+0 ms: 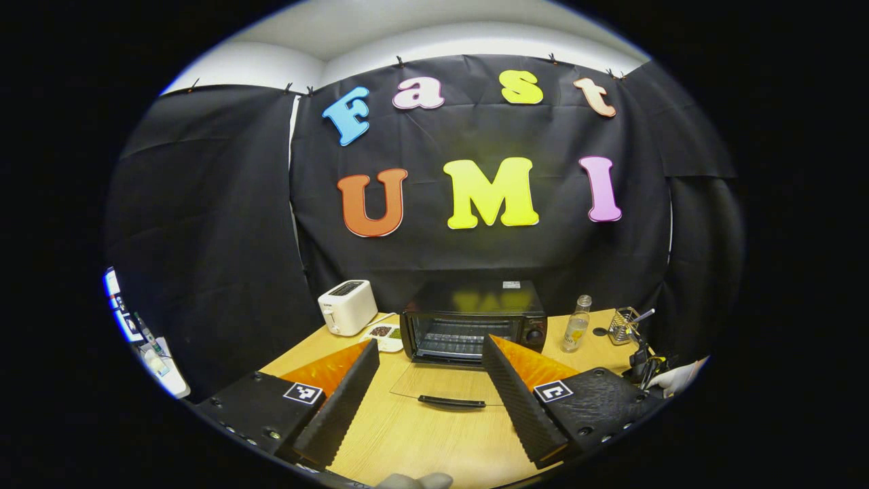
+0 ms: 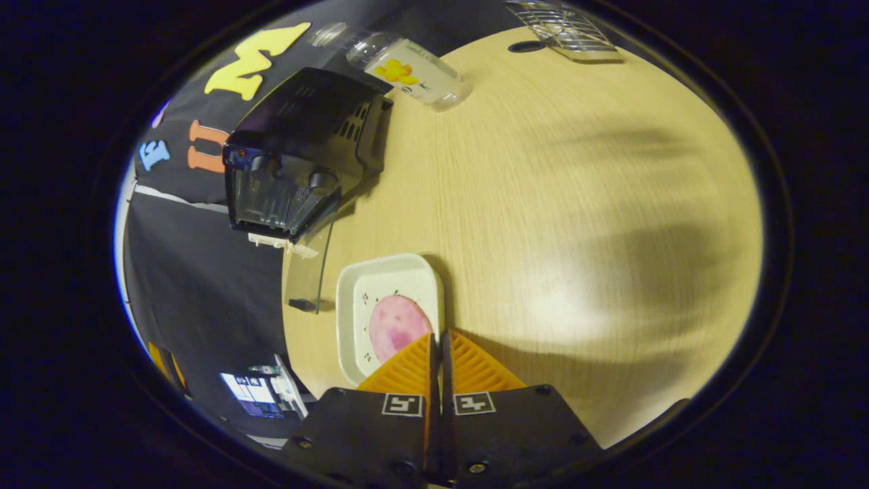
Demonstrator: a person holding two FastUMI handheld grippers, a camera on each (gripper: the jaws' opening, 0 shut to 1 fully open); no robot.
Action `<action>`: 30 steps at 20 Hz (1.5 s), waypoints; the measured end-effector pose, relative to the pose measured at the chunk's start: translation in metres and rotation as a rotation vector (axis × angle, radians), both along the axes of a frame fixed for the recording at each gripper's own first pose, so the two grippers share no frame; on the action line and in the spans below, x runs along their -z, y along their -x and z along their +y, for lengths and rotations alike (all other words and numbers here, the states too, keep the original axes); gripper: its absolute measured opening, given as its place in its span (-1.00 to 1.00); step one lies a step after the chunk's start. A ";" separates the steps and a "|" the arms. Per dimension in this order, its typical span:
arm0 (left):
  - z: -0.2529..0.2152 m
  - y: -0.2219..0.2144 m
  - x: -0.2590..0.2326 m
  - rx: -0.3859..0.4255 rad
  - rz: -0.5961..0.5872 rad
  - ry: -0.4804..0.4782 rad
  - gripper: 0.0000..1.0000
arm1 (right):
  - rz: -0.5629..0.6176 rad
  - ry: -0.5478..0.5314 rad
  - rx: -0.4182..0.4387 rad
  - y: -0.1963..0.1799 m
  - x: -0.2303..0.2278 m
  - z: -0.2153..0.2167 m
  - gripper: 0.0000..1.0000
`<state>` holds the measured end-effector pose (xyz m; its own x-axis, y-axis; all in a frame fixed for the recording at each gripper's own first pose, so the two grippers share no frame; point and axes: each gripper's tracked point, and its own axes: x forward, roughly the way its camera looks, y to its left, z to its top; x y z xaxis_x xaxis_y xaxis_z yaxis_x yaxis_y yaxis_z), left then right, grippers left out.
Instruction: Open the electric oven with the left hand, put the food in, and close the electric oven.
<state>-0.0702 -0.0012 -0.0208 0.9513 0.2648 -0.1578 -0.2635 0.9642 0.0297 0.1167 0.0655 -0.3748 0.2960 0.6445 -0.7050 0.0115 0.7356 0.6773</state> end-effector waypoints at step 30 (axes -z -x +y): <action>0.117 -0.026 0.006 0.230 0.035 -0.039 0.95 | -0.100 -0.293 0.647 -0.008 -0.090 0.225 -0.93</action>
<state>-0.0440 0.1157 -0.0273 0.9815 0.0482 -0.1854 -0.0351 0.9967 0.0731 0.1252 0.2904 -0.2852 0.7367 0.4770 -0.4792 0.3112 0.3900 0.8667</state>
